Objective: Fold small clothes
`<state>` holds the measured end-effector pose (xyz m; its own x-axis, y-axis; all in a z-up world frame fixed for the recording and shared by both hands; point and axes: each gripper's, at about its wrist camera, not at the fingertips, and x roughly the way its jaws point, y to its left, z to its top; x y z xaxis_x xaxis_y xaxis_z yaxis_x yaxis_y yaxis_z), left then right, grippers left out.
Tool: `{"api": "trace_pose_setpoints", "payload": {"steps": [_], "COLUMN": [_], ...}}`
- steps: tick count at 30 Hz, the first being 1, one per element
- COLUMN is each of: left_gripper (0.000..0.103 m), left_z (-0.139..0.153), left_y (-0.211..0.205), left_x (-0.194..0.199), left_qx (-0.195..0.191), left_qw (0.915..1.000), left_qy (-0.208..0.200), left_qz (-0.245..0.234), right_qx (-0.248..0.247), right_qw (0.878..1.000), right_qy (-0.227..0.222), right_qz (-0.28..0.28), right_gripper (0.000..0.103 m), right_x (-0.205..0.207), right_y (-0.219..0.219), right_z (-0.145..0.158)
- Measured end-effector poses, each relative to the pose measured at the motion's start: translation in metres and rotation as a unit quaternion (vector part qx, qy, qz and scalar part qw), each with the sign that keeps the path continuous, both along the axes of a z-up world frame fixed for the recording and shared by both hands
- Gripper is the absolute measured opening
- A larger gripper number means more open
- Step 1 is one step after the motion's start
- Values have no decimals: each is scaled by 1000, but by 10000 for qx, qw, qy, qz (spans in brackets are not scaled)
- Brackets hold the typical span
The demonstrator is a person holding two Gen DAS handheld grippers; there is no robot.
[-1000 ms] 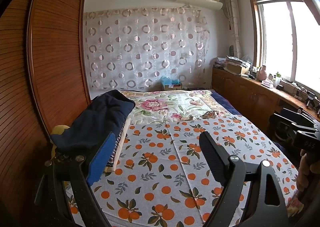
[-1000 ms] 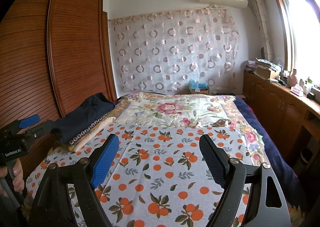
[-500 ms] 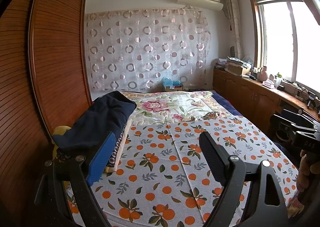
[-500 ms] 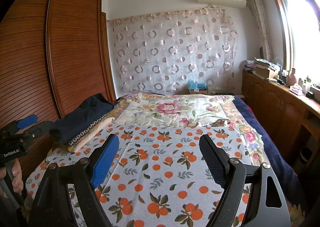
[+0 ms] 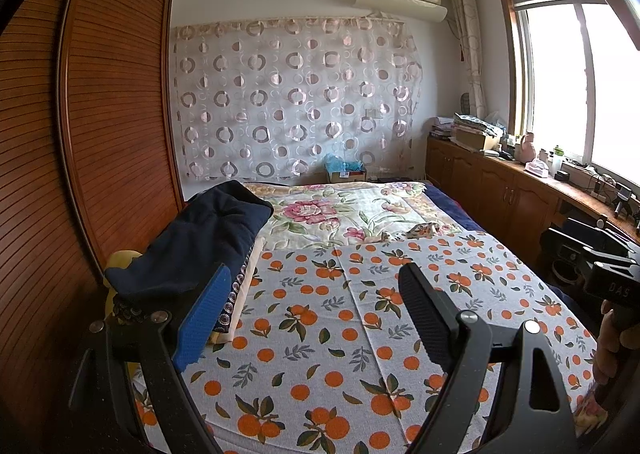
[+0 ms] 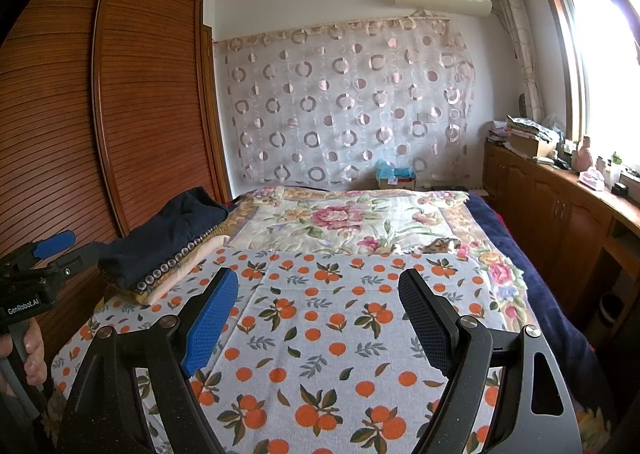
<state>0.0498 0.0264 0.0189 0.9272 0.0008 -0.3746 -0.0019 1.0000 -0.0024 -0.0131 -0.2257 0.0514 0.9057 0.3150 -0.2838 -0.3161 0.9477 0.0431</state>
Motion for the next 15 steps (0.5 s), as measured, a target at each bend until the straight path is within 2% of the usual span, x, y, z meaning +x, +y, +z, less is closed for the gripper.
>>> {"api": "trace_pose_setpoints", "payload": {"steps": [15], "left_gripper": [86], "left_z": [0], "left_y": [0], "left_x": [0], "left_qx": [7], "left_qw": [10000], "left_qy": [-1], "left_qz": [4], "right_qx": [14], "right_qw": [10000], "right_qy": [-2], "right_qz": [-3], "right_gripper": [84], "right_x": [1], "right_y": [-3], "right_z": [0]}}
